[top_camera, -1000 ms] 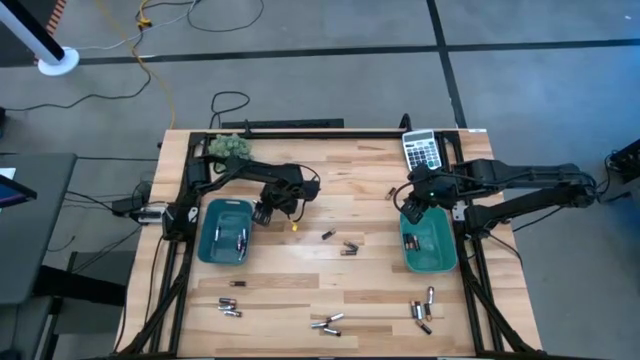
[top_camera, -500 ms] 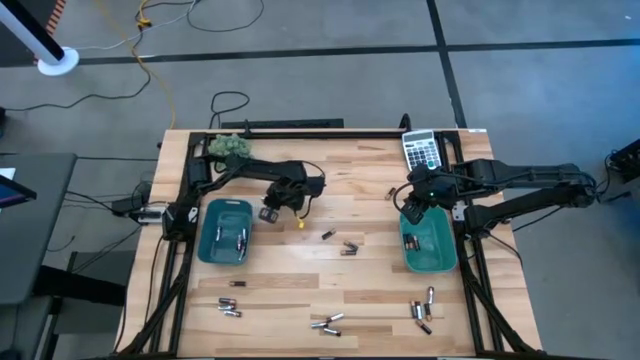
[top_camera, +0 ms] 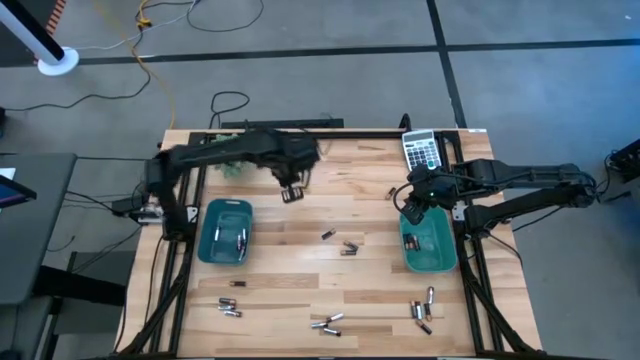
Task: Sort batteries
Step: Put the silver battery into the blue bin, then put the black battery into the green bin
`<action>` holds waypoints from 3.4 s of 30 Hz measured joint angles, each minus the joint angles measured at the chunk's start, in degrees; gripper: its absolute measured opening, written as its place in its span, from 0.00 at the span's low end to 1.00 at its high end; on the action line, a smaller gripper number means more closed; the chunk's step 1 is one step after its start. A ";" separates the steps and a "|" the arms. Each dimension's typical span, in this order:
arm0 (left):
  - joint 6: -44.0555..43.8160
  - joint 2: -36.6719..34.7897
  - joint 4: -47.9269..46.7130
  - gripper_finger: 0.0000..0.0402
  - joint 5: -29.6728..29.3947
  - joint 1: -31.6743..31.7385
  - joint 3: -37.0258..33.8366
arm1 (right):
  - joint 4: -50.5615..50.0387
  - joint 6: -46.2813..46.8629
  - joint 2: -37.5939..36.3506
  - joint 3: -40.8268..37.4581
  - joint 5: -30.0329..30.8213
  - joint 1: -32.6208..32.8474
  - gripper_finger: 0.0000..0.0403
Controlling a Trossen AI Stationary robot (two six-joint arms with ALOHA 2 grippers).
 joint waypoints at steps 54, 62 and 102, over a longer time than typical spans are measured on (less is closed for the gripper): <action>-76.58 -28.78 18.71 0.25 4.28 -12.86 -61.24 | 2.30 -1.67 0.00 0.00 -0.04 3.48 0.34; -75.82 -33.15 9.05 0.25 -1.81 -12.86 -52.36 | 2.30 -2.02 0.00 0.00 -0.07 3.48 0.34; -29.92 -7.50 46.85 0.46 -3.96 -11.45 -28.08 | 1.84 -3.22 0.00 0.00 -0.13 3.48 0.34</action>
